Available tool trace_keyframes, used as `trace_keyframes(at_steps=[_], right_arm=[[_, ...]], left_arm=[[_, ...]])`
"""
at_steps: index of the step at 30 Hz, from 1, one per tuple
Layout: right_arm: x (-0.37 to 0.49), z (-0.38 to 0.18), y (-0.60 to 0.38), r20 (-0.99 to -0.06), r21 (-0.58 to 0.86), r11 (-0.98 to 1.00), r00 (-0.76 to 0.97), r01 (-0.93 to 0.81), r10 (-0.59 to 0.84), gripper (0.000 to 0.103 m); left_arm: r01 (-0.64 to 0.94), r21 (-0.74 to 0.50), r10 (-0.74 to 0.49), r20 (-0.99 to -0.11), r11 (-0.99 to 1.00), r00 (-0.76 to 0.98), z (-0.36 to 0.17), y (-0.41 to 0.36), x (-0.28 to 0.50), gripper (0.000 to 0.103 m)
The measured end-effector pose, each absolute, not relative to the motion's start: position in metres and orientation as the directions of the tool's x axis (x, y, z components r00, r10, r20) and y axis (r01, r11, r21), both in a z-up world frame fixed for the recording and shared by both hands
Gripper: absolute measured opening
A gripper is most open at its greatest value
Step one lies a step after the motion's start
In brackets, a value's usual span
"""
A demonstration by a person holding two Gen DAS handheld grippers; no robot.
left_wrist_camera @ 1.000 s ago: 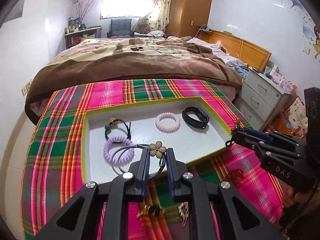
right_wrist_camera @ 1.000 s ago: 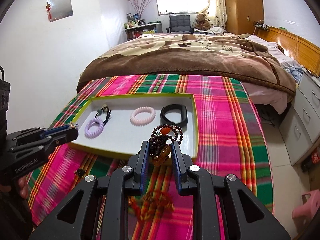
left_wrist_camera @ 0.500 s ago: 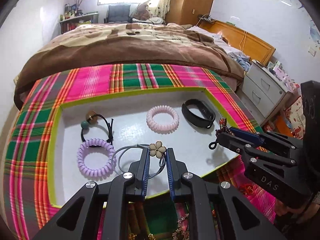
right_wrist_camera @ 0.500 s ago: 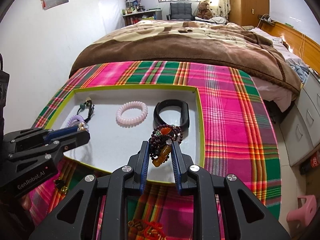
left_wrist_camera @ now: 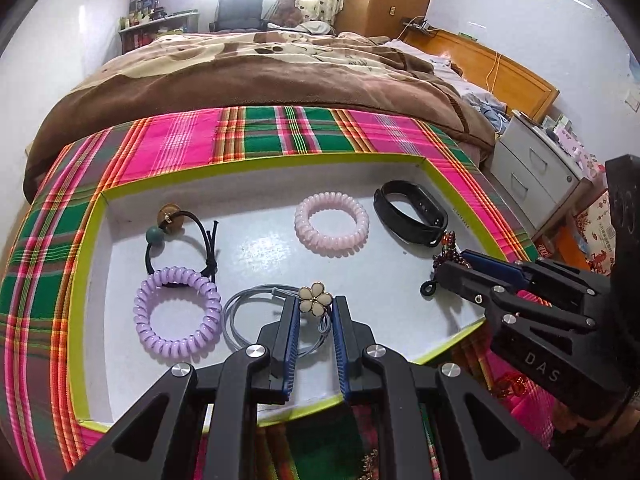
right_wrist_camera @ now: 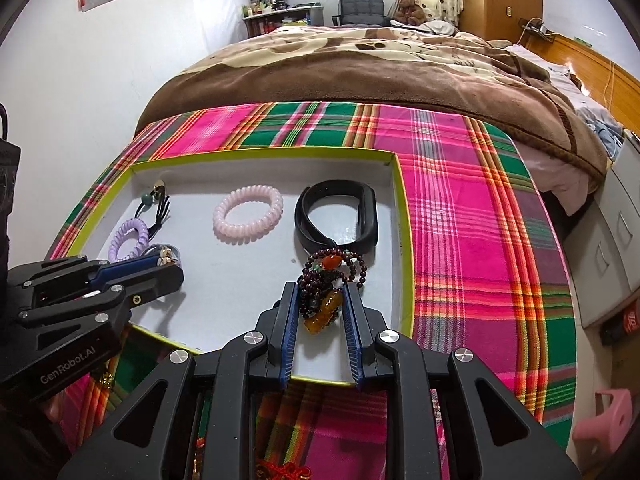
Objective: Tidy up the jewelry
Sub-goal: 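Carry both held items into the white box and open both tools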
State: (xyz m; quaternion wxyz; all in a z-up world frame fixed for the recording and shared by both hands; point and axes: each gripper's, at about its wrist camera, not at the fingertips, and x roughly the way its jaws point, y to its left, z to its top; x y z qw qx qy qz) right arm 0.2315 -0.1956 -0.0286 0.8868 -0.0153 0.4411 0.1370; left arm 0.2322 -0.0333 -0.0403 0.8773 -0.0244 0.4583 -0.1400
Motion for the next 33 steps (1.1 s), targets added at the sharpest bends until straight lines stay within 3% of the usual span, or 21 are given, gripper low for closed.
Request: trace_keyframes(at_steps=[16, 19, 22, 26, 30, 33], right_arm=[[0.233, -0.029, -0.193, -0.787, 0.069, 0.963, 0.580, -0.259, 0.212, 0.024], [0.232, -0.028, -0.193, -0.783, 0.069, 0.964, 0.585, -0.255, 0.211, 0.024], [0.232, -0.026, -0.194, -0.778, 0.076, 0.964, 0.590, -0.255, 0.217, 0.025], [0.230, -0.023, -0.194, -0.770, 0.077, 0.965, 0.600, -0.251, 0.217, 0.042], [0.229, -0.022, -0.194, -0.770, 0.069, 0.968, 0.604, -0.242, 0.206, 0.043], [0.226, -0.021, -0.194, -0.768, 0.070, 0.969, 0.606, -0.238, 0.205, 0.043]], left_arm=[[0.215, -0.152, -0.248, -0.798, 0.965, 0.549, -0.038, -0.035, 0.230, 0.017], [0.214, -0.149, -0.244, -0.799, 0.966, 0.549, -0.036, -0.034, 0.227, 0.025], [0.214, -0.152, -0.248, -0.794, 0.965, 0.555, -0.033, -0.034, 0.225, 0.026], [0.216, -0.146, -0.245, -0.791, 0.965, 0.560, -0.029, -0.033, 0.222, 0.027], [0.208, -0.145, -0.239, -0.792, 0.967, 0.562, -0.027, -0.032, 0.219, 0.038], [0.213, -0.148, -0.246, -0.787, 0.966, 0.567, -0.024, -0.032, 0.215, 0.039]])
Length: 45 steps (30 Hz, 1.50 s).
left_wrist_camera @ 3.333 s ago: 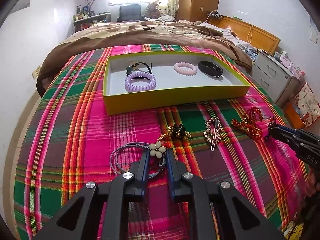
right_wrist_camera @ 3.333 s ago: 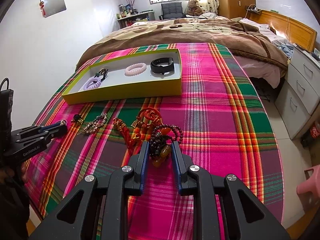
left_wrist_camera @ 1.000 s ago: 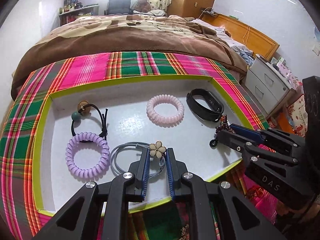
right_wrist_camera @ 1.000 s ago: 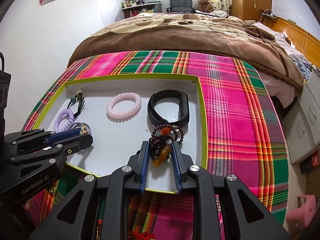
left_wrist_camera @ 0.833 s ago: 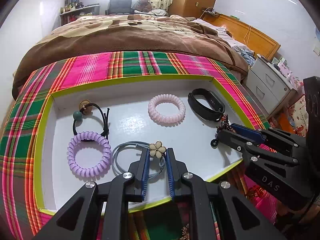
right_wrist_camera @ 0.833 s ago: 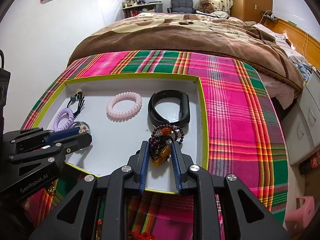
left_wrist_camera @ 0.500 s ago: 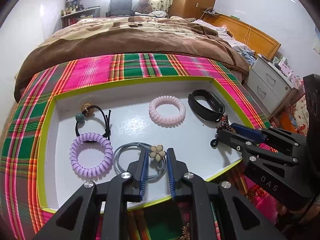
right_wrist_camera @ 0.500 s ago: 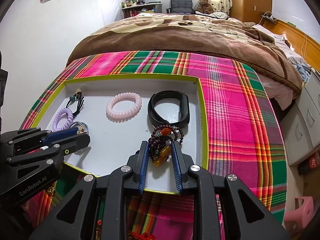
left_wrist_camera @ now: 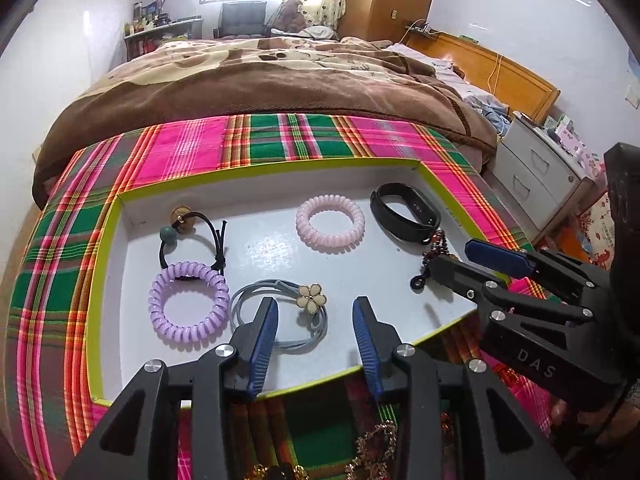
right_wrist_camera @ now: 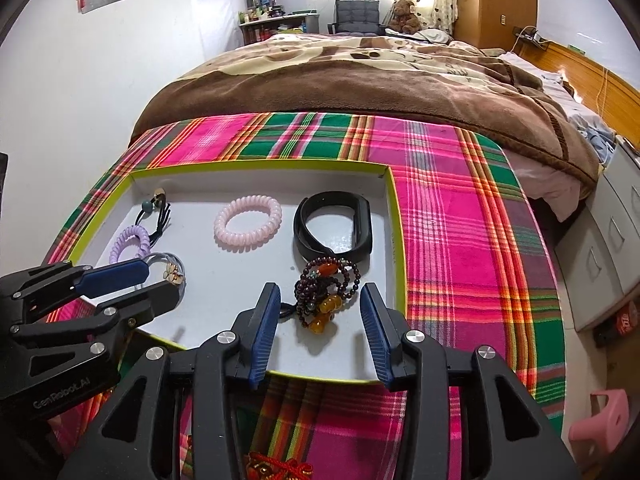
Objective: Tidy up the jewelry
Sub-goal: 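Carry both held items into the white box and open both tools, then withdraw both tools from the box toward the remaining jewelry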
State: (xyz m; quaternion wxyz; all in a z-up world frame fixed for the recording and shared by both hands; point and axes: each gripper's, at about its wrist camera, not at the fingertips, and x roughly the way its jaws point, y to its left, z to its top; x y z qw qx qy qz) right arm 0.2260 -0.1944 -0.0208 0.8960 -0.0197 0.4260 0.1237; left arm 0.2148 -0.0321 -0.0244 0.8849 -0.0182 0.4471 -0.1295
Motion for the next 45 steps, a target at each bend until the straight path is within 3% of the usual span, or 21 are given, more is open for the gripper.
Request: trace_keyframes(at_steps=[28, 45], right_arm=[[0.146, 0.010, -0.205, -0.686, 0.119, 0.963, 0.681, -0.242, 0.256, 0.045], [0.101, -0.008, -0.227, -0.692, 0.115, 0.969, 0.682, -0.219, 0.236, 0.045]], left_arm=[[0.124, -0.105, -0.162, -0.694, 0.987, 0.702, 0.026, -0.001, 0.109, 0.041], [0.063, -0.172, -0.167, -0.699, 0.983, 0.696, 0.000, 0.041, 0.061, 0.041]])
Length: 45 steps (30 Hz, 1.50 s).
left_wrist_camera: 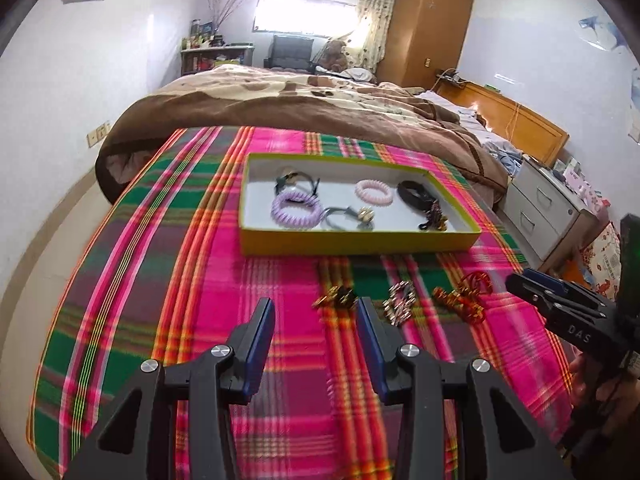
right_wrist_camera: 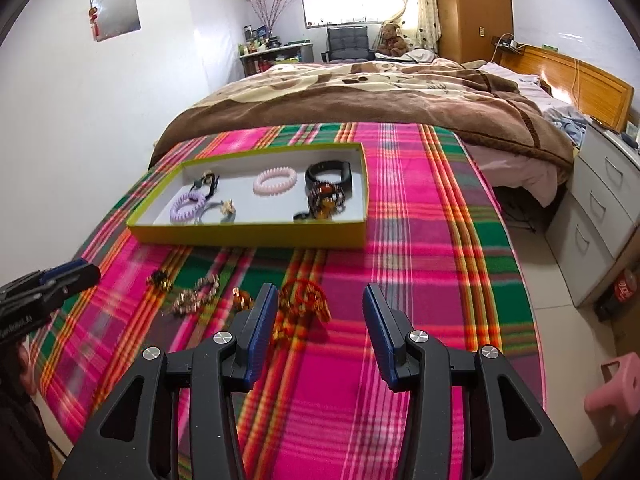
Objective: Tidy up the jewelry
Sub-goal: 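Withdraw both tools from the box toward the remaining jewelry, then grasp the gold brooch with the left tool while the right tool grasps the red tassel knot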
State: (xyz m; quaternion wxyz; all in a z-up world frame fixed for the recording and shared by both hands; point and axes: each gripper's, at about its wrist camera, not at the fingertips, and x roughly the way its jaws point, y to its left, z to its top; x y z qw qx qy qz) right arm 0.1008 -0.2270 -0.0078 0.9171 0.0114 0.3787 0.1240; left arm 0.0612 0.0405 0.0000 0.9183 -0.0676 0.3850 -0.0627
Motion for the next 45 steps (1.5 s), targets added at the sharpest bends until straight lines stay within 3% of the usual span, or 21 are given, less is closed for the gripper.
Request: trace_keyframes(at_steps=[22, 38, 40, 42, 45], right_arm=[[0.099, -0.037, -0.178, -0.747, 0.210, 0.889, 0.519, -0.407, 0.414, 0.045], [0.122, -0.043, -0.153, -0.784, 0.054, 0.915, 0.551, -0.400, 0.286, 0.045], [0.121, -0.043, -0.151, -0.785, 0.035, 0.916, 0.556, -0.399, 0.272, 0.037], [0.121, -0.043, -0.151, -0.783, 0.032, 0.917, 0.560, -0.397, 0.270, 0.020], [0.121, -0.043, -0.152, -0.781, 0.035, 0.921, 0.564, -0.388, 0.268, 0.016]], left_arm=[[0.014, -0.190, -0.150, -0.730, 0.982, 0.666, -0.025, 0.072, 0.059, 0.042], [0.054, -0.200, -0.187, -0.743, 0.978, 0.643, -0.032, 0.063, 0.075, 0.041], [0.068, -0.205, -0.200, -0.743, 0.976, 0.639, -0.032, 0.062, 0.078, 0.041], [0.075, -0.204, -0.204, -0.747, 0.976, 0.632, -0.033, 0.060, 0.082, 0.041], [0.090, -0.222, -0.228, -0.745, 0.971, 0.627, -0.033, 0.056, 0.086, 0.041]])
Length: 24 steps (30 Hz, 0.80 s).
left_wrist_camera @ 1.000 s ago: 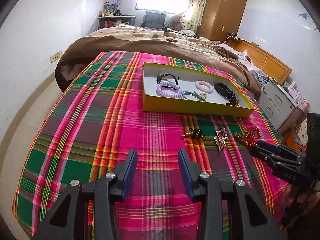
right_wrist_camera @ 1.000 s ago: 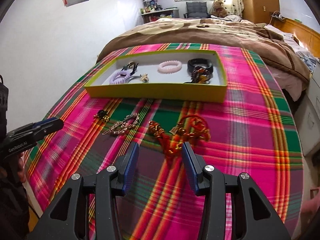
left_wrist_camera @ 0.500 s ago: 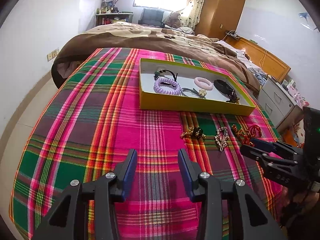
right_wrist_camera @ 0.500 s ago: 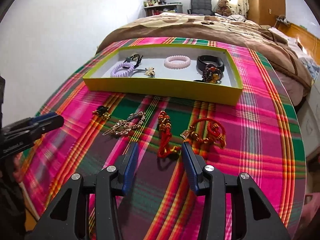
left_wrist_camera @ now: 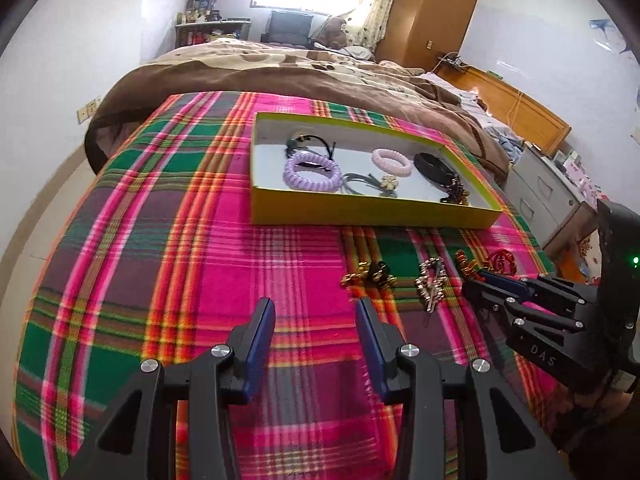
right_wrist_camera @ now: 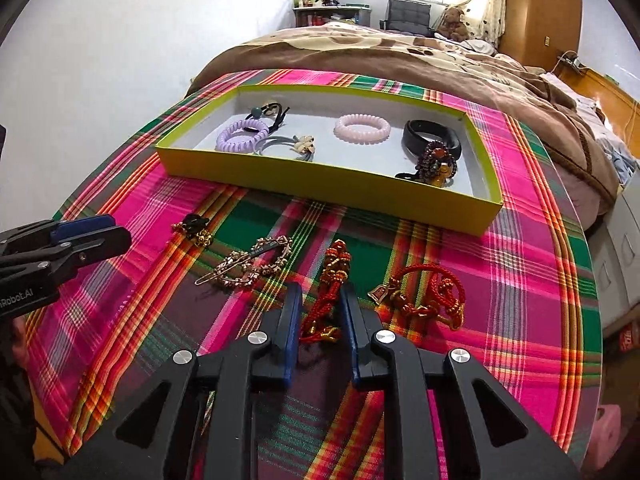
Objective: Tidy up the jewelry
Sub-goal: 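Grasp the gold brooch with the left tool while the right tool grasps the red tassel knot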
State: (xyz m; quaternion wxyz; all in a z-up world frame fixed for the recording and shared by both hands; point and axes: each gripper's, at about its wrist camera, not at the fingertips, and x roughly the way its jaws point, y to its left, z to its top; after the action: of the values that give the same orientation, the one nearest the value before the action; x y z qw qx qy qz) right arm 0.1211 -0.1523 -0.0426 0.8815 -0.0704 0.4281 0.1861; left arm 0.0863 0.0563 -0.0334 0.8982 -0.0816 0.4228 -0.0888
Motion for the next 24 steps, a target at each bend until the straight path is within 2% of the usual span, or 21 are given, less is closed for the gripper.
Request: trace_keyframes(at_steps=[4, 14, 24], right_arm=[[0.121, -0.041, -0.157, -0.774, 0.050, 0.927, 0.573, -0.371, 0.270, 0.008], [0.119, -0.035, -0.172, -0.749, 0.099, 0.939, 0.596, -0.329, 0.288, 0.008], [0.116, -0.031, -0.184, -0.731, 0.135, 0.942, 0.611, -0.306, 0.304, 0.008]], left_arm=[[0.106, -0.228, -0.244, -0.747, 0.968, 0.618, -0.034, 0.051, 0.091, 0.042], [0.154, -0.227, -0.274, -0.755, 0.962, 0.596, -0.036, 0.032, 0.107, 0.042], [0.161, -0.182, -0.243, -0.777, 0.970, 0.581, -0.043, 0.014, 0.122, 0.042]])
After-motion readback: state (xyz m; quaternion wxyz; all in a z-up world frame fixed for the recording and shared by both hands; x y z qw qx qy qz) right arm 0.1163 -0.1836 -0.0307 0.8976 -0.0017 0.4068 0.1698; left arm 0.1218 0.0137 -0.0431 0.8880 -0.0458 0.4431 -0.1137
